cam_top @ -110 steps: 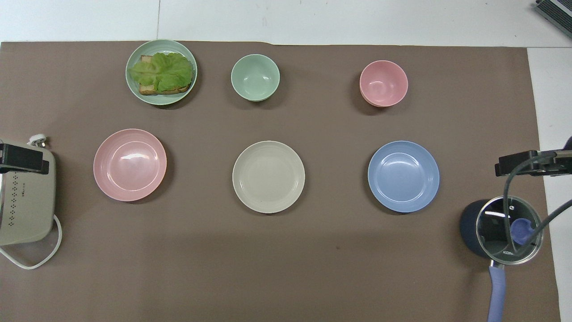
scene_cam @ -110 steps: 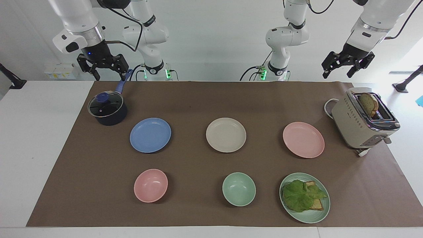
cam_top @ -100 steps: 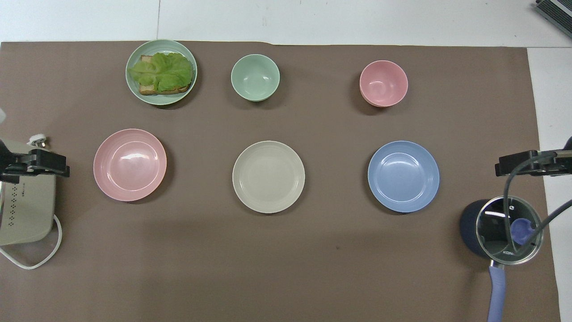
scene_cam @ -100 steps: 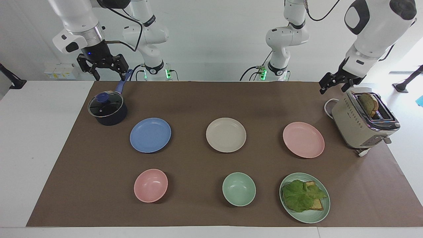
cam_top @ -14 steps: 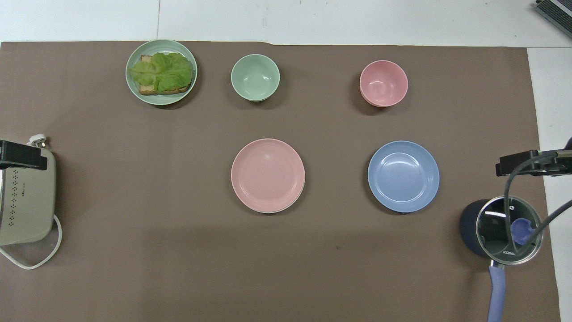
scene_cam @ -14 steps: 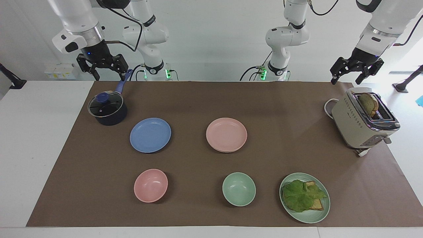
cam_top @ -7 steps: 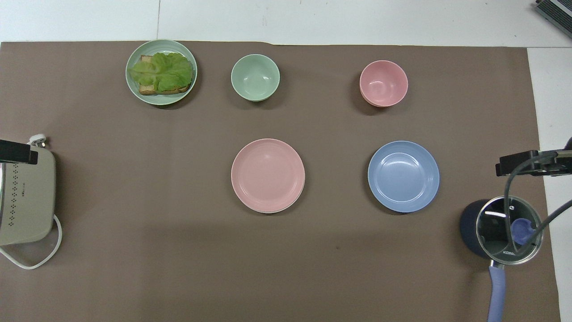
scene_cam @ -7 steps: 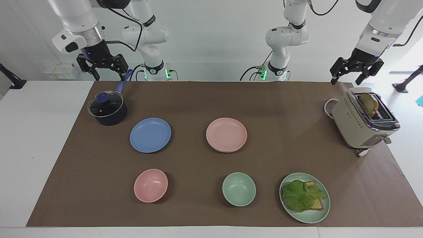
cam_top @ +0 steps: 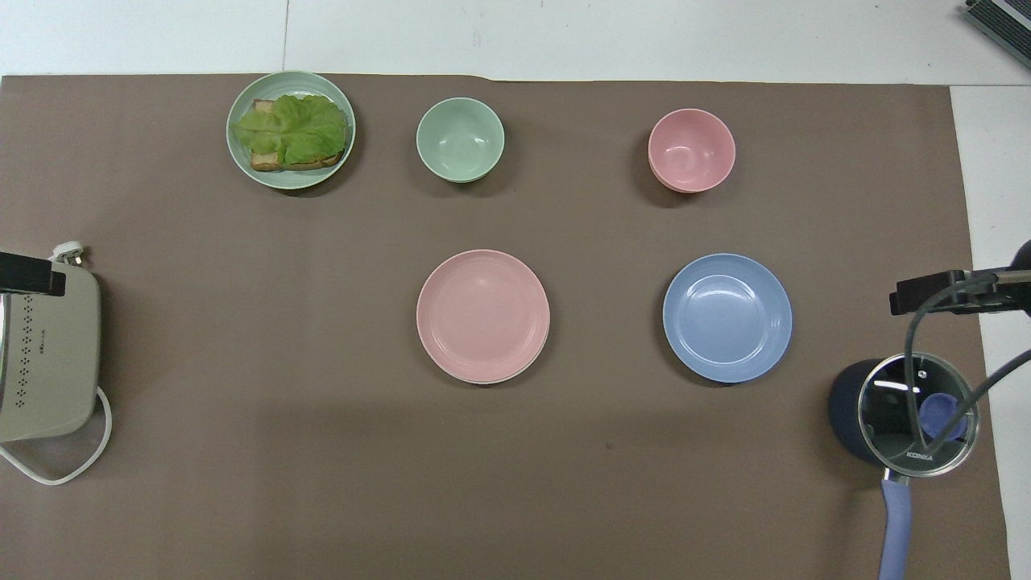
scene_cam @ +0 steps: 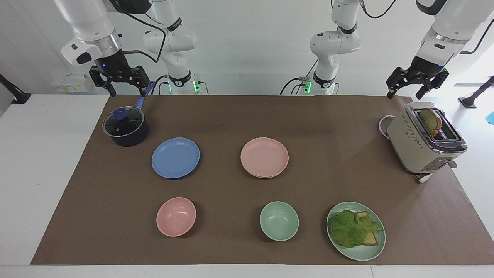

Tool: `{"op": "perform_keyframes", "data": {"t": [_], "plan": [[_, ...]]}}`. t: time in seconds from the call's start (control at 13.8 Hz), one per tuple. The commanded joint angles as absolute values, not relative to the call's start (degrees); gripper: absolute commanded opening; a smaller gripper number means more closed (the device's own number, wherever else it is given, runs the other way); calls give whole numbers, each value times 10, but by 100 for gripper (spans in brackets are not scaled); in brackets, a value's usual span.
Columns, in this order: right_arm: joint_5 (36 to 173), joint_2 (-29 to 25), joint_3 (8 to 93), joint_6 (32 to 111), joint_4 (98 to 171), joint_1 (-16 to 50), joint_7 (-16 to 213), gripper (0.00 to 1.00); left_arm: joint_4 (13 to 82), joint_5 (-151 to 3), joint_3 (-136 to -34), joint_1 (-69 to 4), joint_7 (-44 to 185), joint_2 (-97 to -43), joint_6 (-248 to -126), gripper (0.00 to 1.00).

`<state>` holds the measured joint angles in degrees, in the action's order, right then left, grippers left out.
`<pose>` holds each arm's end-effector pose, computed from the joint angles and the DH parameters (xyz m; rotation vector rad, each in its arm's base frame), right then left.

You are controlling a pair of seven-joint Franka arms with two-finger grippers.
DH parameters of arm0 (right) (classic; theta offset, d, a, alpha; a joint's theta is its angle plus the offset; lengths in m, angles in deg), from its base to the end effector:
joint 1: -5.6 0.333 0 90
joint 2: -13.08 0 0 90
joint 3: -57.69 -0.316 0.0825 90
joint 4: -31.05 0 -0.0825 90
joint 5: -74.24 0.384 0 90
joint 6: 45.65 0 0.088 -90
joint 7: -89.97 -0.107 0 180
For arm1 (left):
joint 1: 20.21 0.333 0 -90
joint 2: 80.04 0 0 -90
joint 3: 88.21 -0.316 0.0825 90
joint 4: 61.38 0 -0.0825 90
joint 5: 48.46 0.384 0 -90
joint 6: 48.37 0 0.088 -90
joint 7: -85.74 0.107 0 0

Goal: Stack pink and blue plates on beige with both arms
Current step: 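Move the right gripper to the blue plate's rim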

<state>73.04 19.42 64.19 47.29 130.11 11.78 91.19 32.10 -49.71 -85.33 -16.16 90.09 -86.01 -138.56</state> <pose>0.5232 -0.0082 0.6133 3.1330 0.0273 0.0047 0.5222 0.0068 0.6521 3.1252 -0.0872 0.0741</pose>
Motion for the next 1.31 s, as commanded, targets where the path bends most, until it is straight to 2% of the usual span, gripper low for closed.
{"op": "perform_keyframes", "data": {"t": [0.0, 0.15, 0.44, 0.65, 1.23], "plan": [[743, 199, 638, 589, 1413, 103, 979, 100, 335, -493, -851, -156, 908, -871, -1387, 100], [746, 189, 638, 643, 1447, 100, 994, 100, 335, -492, -851, -156, 908, -871, -1387, 100], [749, 129, 637, 698, 1449, 105, 992, 100, 335, -492, -851, -156, 908, -871, -1387, 100], [749, 113, 637, 713, 1450, 106, 991, 100, 335, -492, -851, -156, 908, -871, -1387, 100], [749, 113, 637, 719, 1456, 106, 988, 100, 334, -493, -851, -156, 908, -871, -1387, 100]]}}
